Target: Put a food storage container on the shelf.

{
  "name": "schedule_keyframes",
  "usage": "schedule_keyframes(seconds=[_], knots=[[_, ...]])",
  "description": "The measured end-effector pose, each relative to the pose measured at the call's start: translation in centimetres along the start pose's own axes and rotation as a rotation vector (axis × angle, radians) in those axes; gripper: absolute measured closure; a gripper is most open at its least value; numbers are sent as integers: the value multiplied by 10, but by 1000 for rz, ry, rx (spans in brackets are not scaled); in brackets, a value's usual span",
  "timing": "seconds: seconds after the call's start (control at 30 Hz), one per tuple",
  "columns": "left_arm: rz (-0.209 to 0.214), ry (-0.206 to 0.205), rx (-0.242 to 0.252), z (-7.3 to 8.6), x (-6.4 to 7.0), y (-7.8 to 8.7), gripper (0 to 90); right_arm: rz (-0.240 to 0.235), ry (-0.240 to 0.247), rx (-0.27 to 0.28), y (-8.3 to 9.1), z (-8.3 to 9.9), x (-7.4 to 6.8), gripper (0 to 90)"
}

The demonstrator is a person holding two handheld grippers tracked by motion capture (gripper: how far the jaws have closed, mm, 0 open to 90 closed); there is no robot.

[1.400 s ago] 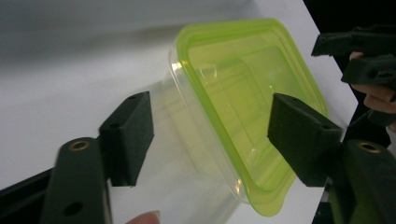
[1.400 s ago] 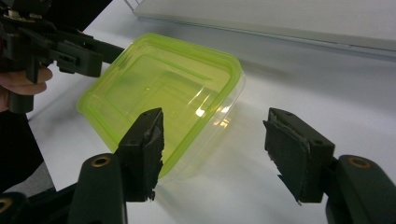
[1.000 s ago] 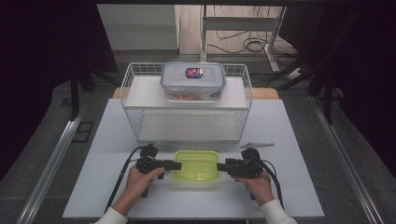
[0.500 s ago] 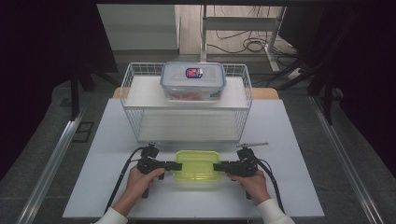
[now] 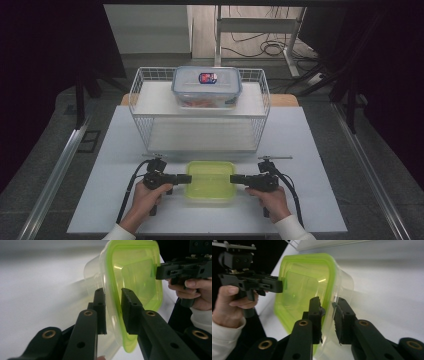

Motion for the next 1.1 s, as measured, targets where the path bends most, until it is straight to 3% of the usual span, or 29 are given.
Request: schedule_keyframes(seconds=[0.1,0.13,0.3,0.6,1.1], knots=[[-12,-30,10,3,4,2,774,-15,-2,10,3,2,-3,799],[-14,-34,11,3,5,3,781,-5,24,12,5,3,-5,801],[-1,-75,35,5,10,10,780,-7,48,24,7,4,-8,801],[-10,-121,54,7,17,20,782,15,144,56,14,2,-22,801],[-41,-220,104,2,41,43,780,23,237,110,26,-1,-38,799]])
Point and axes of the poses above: each handheld gripper's, and its own axes: y roughly backward along the jaws, z roughly out of its underside, x roughly to its right, the point moved 2 cm from there along -y, roughly forward along the jaws, and after that the axes turned 12 degrees about -x, right-handed, at the moved point
